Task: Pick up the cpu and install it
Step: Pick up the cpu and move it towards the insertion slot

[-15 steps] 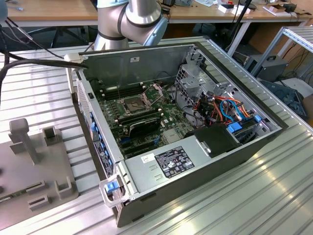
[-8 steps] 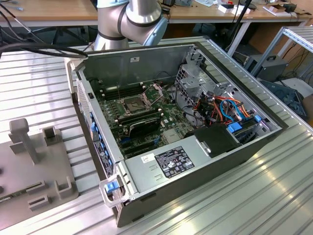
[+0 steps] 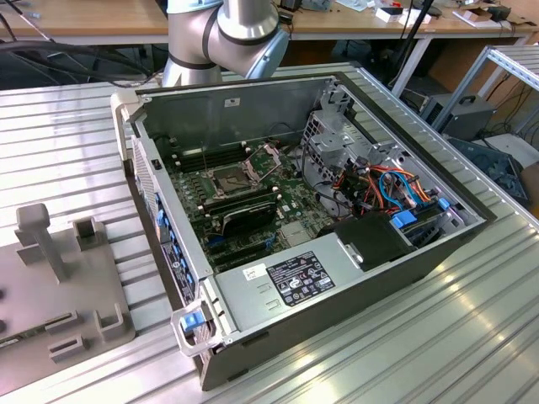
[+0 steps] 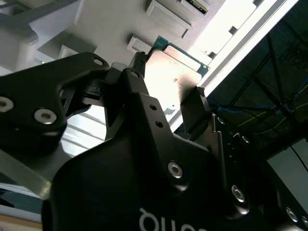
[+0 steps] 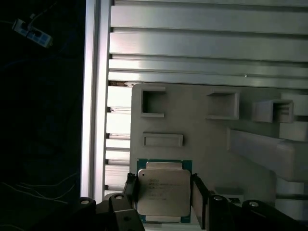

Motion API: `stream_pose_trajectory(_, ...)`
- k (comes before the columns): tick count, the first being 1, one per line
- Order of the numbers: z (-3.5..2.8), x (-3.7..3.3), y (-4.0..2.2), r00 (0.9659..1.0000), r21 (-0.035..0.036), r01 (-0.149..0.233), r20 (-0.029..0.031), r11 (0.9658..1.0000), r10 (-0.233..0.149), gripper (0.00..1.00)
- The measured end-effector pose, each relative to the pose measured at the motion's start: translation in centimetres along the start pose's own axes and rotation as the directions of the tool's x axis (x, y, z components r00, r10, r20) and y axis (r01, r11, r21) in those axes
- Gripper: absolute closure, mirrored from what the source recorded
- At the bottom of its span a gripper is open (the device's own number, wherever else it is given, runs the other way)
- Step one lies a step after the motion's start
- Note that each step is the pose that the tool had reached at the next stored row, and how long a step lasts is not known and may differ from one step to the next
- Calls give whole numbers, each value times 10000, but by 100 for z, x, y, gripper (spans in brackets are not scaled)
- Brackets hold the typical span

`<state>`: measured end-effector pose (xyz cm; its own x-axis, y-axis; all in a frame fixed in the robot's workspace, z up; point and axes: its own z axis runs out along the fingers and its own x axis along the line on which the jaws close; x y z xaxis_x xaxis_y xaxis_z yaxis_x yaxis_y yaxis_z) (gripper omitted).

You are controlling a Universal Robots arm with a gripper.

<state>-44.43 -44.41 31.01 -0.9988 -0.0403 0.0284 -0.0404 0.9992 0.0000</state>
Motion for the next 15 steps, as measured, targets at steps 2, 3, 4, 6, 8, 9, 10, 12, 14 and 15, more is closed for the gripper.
stream_pose_trajectory(2, -42, 1, 0, 10000, 0, 0, 0, 10000, 0, 45)
stream_pose_trajectory(3, -68, 2, 1, 10000, 2, 0, 0, 10000, 0, 45)
stream_pose_trajectory(4, -89, 3, 2, 10000, 3, 0, 0, 10000, 0, 45)
stream_pose_trajectory(6, -142, 4, 5, 10000, 12, -2, 1, 10000, 2, 45)
stream_pose_trajectory(8, -219, 6, 6, 10000, 17, -1, 3, 10000, 1, 45)
stream_pose_trajectory(9, -250, 7, 6, 10000, 17, 0, 3, 10000, 0, 45)
stream_pose_trajectory(10, -288, 9, 9, 10000, 28, -2, 4, 10000, 2, 45)
stream_pose_trajectory(12, -323, 9, 11, 10000, 36, -2, 6, 10000, 2, 45)
stream_pose_trajectory(14, -344, 10, 11, 10000, 37, -1, 6, 10000, 1, 45)
stream_pose_trajectory(15, -358, 10, 11, 10000, 38, -2, 5, 10000, 2, 45)
